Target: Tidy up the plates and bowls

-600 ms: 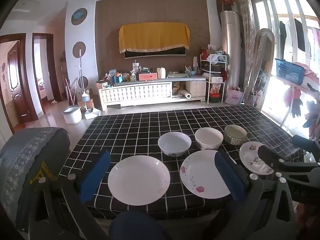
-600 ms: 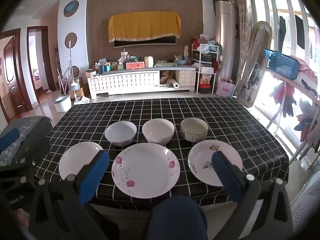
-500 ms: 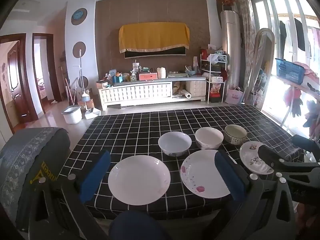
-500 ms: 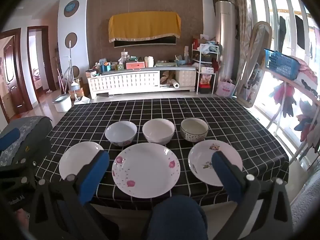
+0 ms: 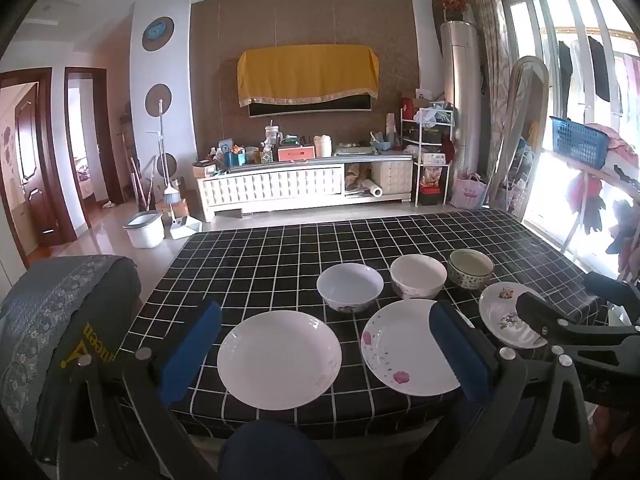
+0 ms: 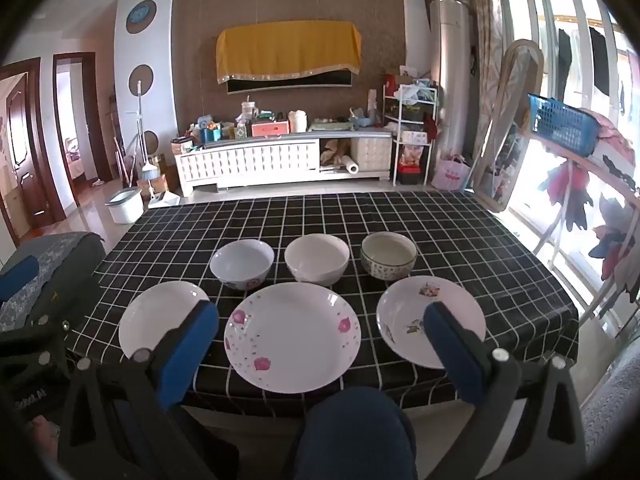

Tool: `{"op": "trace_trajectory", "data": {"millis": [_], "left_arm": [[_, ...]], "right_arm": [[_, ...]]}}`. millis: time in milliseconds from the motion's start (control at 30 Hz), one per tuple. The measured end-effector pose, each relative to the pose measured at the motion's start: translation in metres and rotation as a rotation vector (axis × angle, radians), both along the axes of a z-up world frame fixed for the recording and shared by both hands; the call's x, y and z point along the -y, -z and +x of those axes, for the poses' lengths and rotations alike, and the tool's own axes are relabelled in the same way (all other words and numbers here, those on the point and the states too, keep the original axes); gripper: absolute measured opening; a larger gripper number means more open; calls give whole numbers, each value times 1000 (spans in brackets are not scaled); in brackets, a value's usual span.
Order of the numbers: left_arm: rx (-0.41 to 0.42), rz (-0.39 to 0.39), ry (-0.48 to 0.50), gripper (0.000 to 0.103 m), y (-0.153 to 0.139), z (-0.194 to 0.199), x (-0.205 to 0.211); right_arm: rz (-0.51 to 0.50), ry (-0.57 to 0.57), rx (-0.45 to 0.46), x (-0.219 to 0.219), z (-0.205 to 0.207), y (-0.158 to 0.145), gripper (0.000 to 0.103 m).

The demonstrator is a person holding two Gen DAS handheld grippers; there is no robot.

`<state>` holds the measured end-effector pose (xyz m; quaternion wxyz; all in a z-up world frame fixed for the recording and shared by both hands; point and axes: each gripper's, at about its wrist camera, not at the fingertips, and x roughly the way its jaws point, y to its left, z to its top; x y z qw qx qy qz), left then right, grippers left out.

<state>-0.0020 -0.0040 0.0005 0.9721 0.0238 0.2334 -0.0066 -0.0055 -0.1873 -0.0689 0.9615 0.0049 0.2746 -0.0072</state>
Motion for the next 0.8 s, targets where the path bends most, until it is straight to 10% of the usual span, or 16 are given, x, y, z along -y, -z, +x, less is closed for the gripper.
{"op": "trace_trajectory", "data": {"millis": [800], "left_arm": [[-7, -7, 7, 103, 4, 3, -2]], "right_arm": [[15, -14, -6, -1, -4, -2, 103]]}}
